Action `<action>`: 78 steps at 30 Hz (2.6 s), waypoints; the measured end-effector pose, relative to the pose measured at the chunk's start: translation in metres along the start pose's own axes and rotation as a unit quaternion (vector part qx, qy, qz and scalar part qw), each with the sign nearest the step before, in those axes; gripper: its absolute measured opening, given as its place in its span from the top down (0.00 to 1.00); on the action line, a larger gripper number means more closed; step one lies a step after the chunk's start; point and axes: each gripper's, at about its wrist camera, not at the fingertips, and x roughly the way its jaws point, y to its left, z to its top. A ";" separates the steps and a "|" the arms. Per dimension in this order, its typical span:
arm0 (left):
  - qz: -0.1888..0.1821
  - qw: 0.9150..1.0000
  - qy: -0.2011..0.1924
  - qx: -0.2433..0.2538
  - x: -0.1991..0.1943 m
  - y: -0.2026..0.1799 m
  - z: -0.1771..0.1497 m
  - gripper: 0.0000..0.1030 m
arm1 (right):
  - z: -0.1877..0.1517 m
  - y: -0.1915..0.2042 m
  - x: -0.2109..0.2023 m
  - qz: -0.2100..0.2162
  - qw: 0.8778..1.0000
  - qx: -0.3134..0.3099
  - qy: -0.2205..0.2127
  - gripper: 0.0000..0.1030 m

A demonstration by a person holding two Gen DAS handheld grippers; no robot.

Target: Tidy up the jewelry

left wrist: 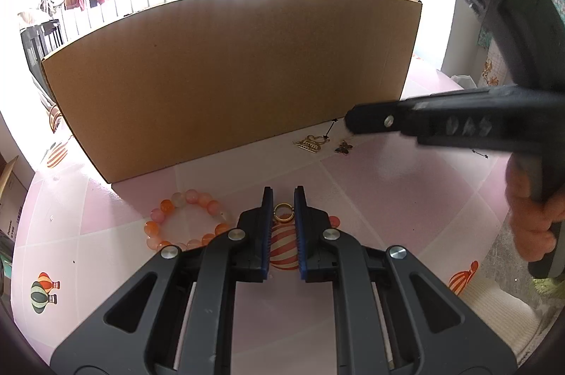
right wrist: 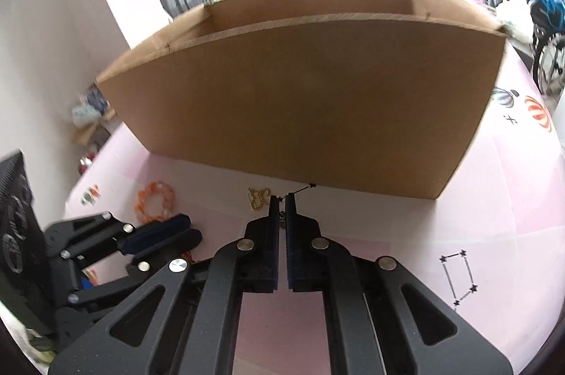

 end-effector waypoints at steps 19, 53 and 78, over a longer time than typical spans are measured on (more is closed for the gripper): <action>-0.016 1.000 -0.007 -0.004 -0.005 0.009 0.001 0.90 | -0.003 -0.007 -0.035 0.017 0.998 0.039 -0.035 0.97; 0.012 0.999 -0.049 -0.004 -0.053 0.001 0.007 0.90 | -0.020 0.004 -0.020 -0.011 0.998 -0.042 -0.041 0.99; 0.019 0.998 -0.060 -0.016 -0.068 0.002 0.011 0.90 | -0.023 0.018 0.006 -0.044 0.993 -0.106 0.002 0.96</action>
